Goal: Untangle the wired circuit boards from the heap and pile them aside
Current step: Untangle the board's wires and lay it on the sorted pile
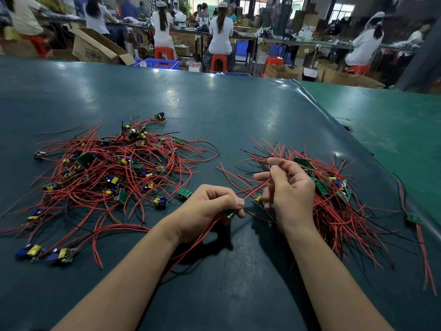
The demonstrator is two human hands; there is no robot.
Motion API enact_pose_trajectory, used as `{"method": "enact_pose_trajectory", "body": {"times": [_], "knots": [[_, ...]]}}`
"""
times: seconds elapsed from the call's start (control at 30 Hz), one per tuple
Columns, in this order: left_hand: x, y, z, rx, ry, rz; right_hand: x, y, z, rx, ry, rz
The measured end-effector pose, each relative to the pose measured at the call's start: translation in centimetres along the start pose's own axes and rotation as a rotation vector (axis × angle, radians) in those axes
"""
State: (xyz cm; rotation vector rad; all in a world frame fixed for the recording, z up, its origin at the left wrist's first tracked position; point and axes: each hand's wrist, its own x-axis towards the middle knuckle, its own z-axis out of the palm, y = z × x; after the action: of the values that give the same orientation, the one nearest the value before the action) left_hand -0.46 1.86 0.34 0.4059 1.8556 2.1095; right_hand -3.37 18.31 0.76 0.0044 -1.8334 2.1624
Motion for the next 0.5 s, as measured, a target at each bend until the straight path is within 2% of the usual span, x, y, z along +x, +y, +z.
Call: {"method": "enact_pose_trajectory", "body": {"times": [0.27, 0.4, 0.5], "knots": [[0.04, -0.04, -0.01, 0.010, -0.020, 0.018, 0.55, -0.61, -0.09, 0.386, -0.004, 0.287], [0.16, -0.31, -0.06, -0.031, 0.017, 0.047, 0.73, -0.41, -0.25, 0.375, -0.018, 0.321], [0.44, -0.39, -0.29, -0.125, 0.104, 0.101, 0.56, -0.42, -0.19, 0.240, -0.143, 0.414]]}}
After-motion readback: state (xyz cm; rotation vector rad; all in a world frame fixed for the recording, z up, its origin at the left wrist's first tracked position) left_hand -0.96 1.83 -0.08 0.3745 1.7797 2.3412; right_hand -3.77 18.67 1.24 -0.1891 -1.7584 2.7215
